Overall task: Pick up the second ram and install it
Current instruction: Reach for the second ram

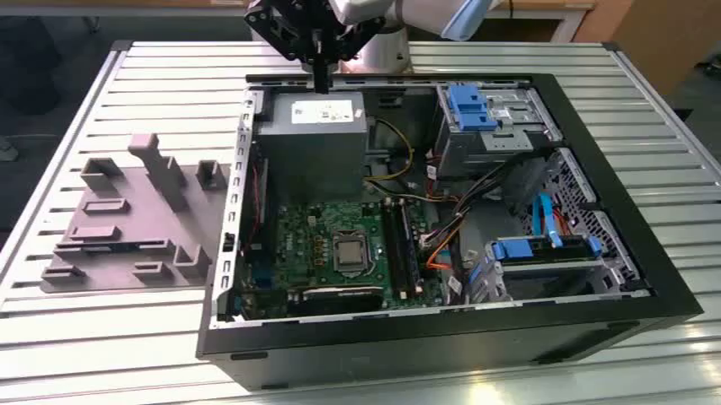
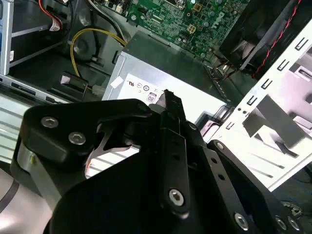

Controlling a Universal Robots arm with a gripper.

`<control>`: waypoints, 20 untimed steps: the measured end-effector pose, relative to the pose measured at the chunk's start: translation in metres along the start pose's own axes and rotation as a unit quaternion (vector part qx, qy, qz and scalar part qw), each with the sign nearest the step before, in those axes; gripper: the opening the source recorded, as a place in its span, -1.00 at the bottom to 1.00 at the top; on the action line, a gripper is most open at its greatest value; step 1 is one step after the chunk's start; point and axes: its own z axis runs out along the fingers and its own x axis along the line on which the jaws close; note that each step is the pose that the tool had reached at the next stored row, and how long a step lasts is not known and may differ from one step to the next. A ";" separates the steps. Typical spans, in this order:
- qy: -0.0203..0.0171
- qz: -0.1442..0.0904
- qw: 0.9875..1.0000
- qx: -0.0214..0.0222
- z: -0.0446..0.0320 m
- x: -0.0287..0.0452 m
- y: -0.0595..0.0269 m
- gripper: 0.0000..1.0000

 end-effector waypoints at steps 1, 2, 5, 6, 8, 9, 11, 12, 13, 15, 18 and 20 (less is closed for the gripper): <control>0.000 0.000 1.000 0.000 0.0000 0.0000 0.0000 -0.79; 0.000 0.000 1.000 0.000 0.0000 0.0000 0.0000 -0.79; 0.000 0.000 1.000 0.000 0.0000 0.0001 0.0000 -0.79; 0.000 0.000 1.000 0.000 0.0000 0.0003 0.0000 -0.79; 0.000 0.000 1.000 0.000 0.0000 0.0011 -0.0001 -0.79; 0.000 0.000 1.000 0.000 0.0000 0.0017 -0.0001 -0.79; 0.000 0.000 1.000 0.000 0.0000 0.0023 -0.0002 -0.79; 0.000 0.000 1.000 0.000 0.0000 0.0026 -0.0002 -0.79; 0.000 0.000 1.000 0.000 -0.0001 0.0029 -0.0002 -0.79; 0.000 0.000 1.000 0.000 0.0000 0.0036 -0.0003 -0.79; 0.000 0.000 1.000 0.000 0.0000 0.0047 -0.0004 -0.79; 0.000 0.000 1.000 0.000 0.0001 0.0052 -0.0004 -0.79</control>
